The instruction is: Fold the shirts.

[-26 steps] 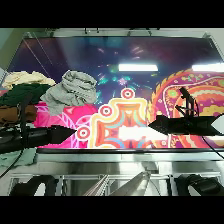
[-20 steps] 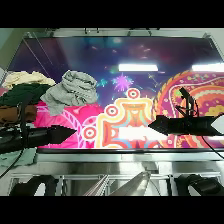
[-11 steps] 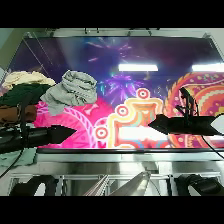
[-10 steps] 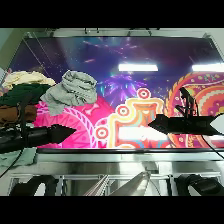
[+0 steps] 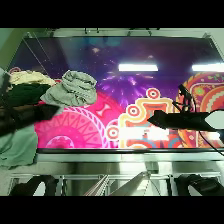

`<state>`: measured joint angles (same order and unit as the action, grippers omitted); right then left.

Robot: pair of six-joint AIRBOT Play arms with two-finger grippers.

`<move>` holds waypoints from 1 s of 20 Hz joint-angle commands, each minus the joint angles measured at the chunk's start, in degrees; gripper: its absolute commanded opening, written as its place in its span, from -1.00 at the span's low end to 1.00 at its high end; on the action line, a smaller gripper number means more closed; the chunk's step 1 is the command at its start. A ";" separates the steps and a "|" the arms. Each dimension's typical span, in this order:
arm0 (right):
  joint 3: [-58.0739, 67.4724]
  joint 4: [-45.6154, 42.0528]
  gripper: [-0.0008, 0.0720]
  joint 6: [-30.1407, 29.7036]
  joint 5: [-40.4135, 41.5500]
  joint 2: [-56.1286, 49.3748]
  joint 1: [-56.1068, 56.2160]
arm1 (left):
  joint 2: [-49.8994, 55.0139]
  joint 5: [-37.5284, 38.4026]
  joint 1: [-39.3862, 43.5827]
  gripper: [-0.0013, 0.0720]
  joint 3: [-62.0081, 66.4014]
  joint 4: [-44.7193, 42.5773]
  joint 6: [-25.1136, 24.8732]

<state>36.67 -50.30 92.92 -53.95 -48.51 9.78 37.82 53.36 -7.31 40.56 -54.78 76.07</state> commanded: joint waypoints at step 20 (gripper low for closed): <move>1.53 0.02 0.26 -10.73 6.14 -11.32 -17.07 | 73.48 14.21 -6.62 -0.97 51.69 5.29 -4.48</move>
<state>38.11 -50.28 82.41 -47.94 -59.68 -7.25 108.40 62.81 -16.03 86.52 -50.96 71.33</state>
